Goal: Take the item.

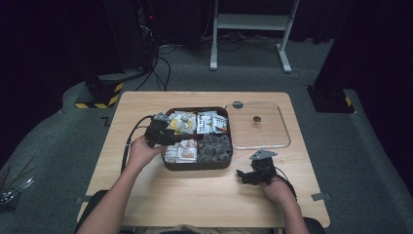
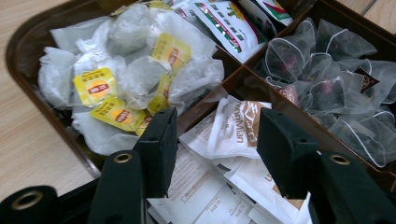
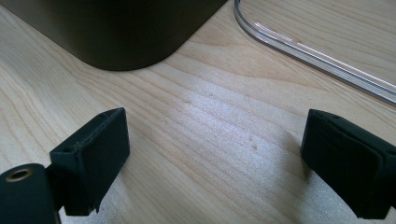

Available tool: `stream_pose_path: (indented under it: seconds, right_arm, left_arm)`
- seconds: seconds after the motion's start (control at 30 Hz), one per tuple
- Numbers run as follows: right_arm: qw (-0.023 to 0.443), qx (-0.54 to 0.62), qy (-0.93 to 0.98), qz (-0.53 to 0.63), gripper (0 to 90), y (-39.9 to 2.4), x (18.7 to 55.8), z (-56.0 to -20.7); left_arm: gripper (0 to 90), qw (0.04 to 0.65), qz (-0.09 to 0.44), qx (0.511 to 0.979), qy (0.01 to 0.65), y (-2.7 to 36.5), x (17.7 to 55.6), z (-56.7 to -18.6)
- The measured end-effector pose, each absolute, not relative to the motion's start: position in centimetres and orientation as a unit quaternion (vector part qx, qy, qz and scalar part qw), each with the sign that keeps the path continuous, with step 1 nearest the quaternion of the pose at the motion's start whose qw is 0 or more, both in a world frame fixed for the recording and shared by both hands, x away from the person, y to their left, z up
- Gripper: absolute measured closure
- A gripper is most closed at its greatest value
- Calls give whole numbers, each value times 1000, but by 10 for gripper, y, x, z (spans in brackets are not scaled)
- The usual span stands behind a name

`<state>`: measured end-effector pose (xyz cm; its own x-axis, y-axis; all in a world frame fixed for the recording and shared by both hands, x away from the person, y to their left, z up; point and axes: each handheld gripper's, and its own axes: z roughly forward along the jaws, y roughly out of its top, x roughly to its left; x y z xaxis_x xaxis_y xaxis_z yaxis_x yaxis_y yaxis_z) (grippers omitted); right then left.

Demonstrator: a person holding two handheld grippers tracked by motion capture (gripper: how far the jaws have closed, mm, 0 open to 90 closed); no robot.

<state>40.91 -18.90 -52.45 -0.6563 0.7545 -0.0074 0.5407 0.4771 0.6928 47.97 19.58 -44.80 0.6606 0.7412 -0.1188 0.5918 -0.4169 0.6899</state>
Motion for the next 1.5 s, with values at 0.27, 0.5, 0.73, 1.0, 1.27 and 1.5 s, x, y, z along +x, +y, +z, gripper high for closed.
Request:
stream_pose_path:
  seconds: [0.27, 0.5, 0.73, 1.0, 1.27, 1.5]
  right_arm:
    - [157, 384, 844, 338, 79, -189, 408, -525]
    - [158, 384, 844, 338, 79, -189, 408, -525]
    - [158, 385, 844, 338, 79, -189, 408, -525]
    - [158, 384, 845, 338, 79, -189, 408, -525]
    - [158, 384, 844, 338, 79, -189, 407, -525]
    - [158, 386, 844, 338, 79, -189, 407, -524]
  left_arm:
    - [491, 331, 93, 860, 378, 180, 483, -454]
    - [487, 313, 87, 870, 371, 172, 486, -460]
    - [485, 297, 66, 877, 373, 169, 491, -468]
    - [564, 296, 55, 877, 374, 168, 493, -471]
    - [670, 301, 45, 876, 375, 169, 493, -469]
    - [792, 299, 47, 872, 384, 167, 491, -466]
